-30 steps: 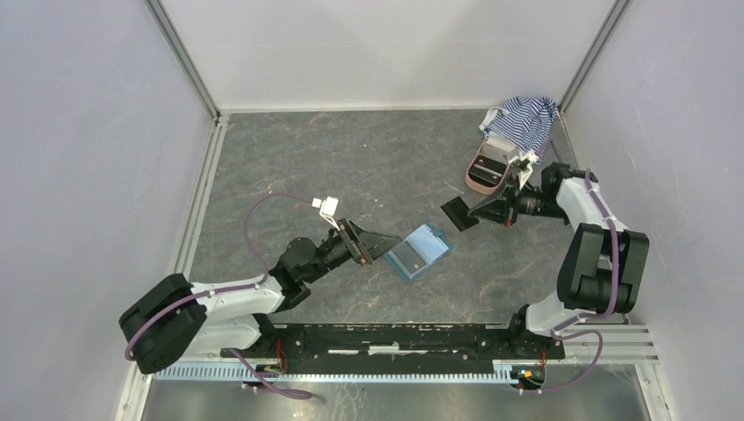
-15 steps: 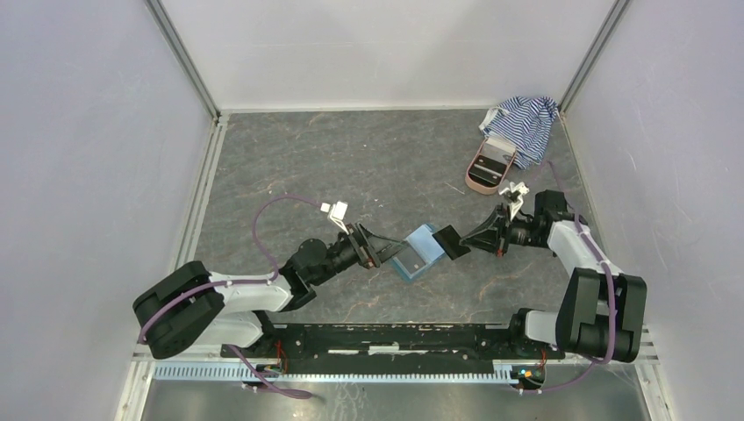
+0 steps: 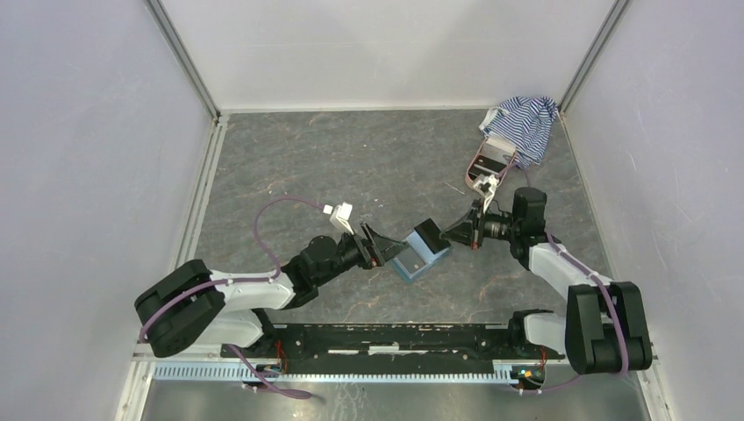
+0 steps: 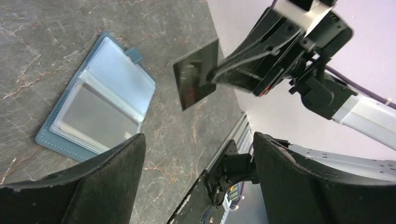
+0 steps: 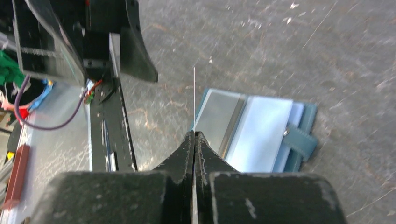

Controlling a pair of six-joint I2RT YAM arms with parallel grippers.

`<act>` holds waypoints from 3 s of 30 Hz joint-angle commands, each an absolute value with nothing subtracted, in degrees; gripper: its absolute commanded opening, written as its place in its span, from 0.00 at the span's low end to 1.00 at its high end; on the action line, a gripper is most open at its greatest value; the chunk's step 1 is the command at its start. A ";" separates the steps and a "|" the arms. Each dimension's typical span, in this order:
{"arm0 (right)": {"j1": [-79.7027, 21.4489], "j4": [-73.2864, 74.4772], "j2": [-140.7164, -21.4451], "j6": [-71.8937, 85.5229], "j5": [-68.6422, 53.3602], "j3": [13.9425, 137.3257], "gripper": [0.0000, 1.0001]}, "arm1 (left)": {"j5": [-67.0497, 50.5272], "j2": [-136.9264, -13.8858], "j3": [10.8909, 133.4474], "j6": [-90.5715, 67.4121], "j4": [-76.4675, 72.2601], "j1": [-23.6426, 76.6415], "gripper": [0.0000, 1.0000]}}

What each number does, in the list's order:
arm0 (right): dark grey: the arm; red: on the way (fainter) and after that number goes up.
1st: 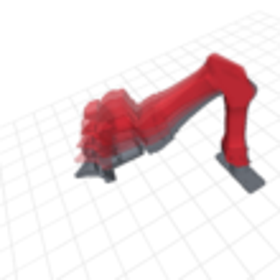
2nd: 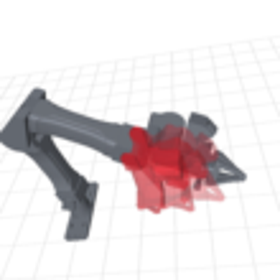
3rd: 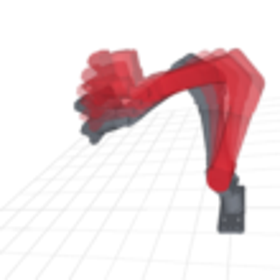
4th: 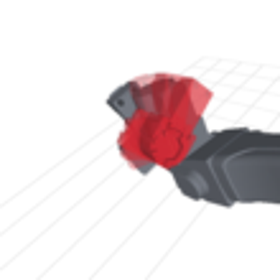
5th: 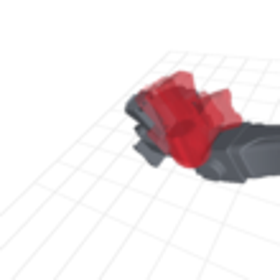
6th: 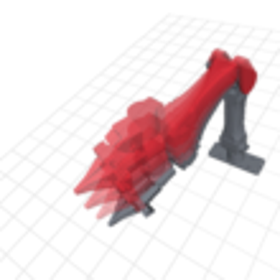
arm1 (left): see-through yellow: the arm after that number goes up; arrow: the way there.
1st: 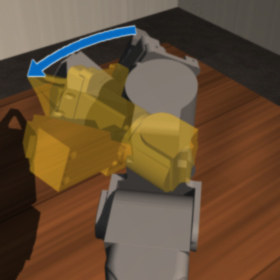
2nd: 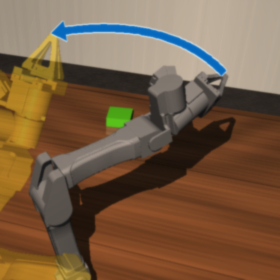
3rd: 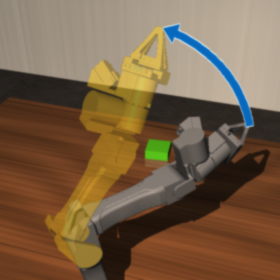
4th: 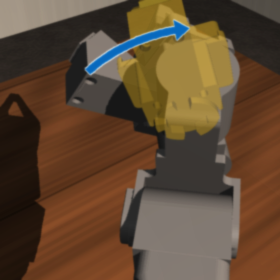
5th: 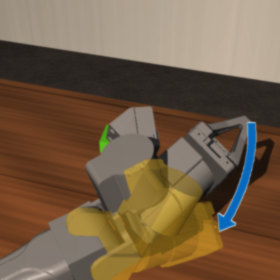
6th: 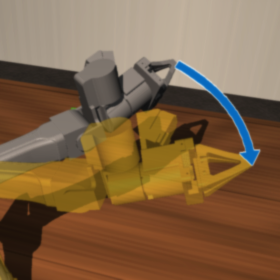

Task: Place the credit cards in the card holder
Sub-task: Insert the credit card into the card holder.

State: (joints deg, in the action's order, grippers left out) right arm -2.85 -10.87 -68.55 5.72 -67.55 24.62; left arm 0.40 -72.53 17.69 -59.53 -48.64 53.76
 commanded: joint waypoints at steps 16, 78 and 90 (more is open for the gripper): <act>-7.70 -38.08 -82.38 28.23 -62.66 24.57 0.00 | 1.40 -82.99 21.07 -59.66 -48.83 53.96 0.65; -4.64 -33.99 -95.93 25.35 -61.66 25.67 0.00 | -2.14 -96.68 27.12 -59.17 -48.70 53.87 0.40; -4.66 -39.10 -94.18 29.71 -62.77 24.63 0.00 | -1.36 -97.45 26.42 -58.91 -47.47 53.88 0.39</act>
